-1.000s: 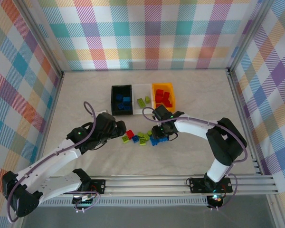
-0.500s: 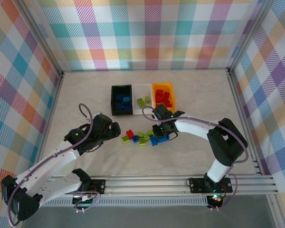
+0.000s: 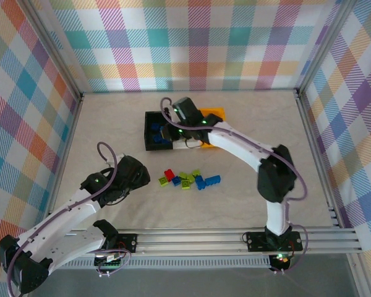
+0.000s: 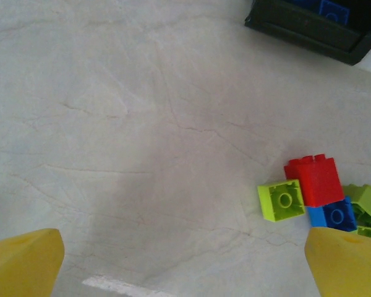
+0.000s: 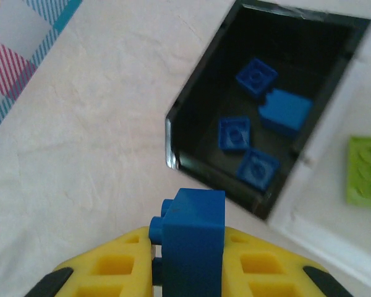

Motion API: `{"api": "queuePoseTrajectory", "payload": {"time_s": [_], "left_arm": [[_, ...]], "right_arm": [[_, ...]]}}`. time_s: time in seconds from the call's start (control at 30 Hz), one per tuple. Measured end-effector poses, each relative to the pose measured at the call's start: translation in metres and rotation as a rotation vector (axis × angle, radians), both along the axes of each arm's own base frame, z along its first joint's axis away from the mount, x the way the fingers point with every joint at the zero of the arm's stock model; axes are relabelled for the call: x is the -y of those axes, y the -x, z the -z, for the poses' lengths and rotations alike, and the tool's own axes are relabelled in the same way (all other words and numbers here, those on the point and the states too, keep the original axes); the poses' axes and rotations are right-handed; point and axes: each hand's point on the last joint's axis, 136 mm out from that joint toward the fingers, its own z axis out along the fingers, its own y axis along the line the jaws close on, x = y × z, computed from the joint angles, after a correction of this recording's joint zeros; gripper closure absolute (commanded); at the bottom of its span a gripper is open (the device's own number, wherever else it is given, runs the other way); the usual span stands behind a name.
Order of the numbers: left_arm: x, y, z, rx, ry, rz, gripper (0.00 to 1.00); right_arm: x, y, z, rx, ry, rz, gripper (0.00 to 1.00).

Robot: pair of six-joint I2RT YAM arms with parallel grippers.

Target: Sort the legos into containers by color

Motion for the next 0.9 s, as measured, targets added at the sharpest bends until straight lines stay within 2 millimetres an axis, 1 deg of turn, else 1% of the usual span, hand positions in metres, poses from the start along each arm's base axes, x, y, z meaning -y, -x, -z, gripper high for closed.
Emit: {"api": "queuePoseTrajectory", "payload": {"time_s": [0.07,0.13,0.27,0.3,0.37,0.43,0.5,0.6,0.73,0.8,0.83,0.9], "left_arm": [[-0.001,0.002,0.001,-0.001,0.002,0.001,0.0],[0.0,0.002,0.001,-0.002,0.007,0.004,0.0],[0.002,0.003,0.002,-0.009,0.015,0.011,0.0],[0.002,0.003,0.002,-0.01,0.017,0.013,0.0],[0.002,0.004,0.002,-0.013,0.016,0.017,0.0],[0.002,0.004,0.001,-0.011,0.017,0.02,0.0],[0.002,0.004,0.0,-0.006,0.02,0.022,0.0],[0.003,0.005,0.0,-0.008,0.023,0.032,0.0],[0.008,0.005,0.002,-0.019,0.033,0.054,0.0],[0.012,0.004,0.005,-0.035,0.035,0.064,0.0],[0.015,0.002,0.008,-0.045,0.035,0.072,0.0],[0.021,-0.001,0.015,-0.07,0.036,0.084,0.0]], "right_arm": [[-0.018,-0.019,0.01,-0.001,0.002,0.002,0.76],[-0.032,-0.035,0.023,-0.009,0.012,0.007,0.76],[-0.05,-0.059,0.045,-0.025,0.035,0.028,0.71],[-0.052,-0.064,0.048,-0.025,0.037,0.032,0.68],[-0.057,-0.072,0.054,-0.036,0.042,0.044,0.54],[-0.061,-0.075,0.055,-0.039,0.043,0.044,0.46],[-0.062,-0.077,0.052,-0.039,0.043,0.045,0.42],[-0.061,-0.075,0.04,-0.035,0.039,0.046,0.4],[-0.055,-0.072,0.022,-0.024,0.04,0.054,0.41],[-0.047,-0.066,0.015,-0.025,0.049,0.059,0.42],[-0.04,-0.059,0.017,-0.035,0.062,0.061,0.41],[-0.023,-0.043,0.012,-0.039,0.074,0.064,0.4]]}}
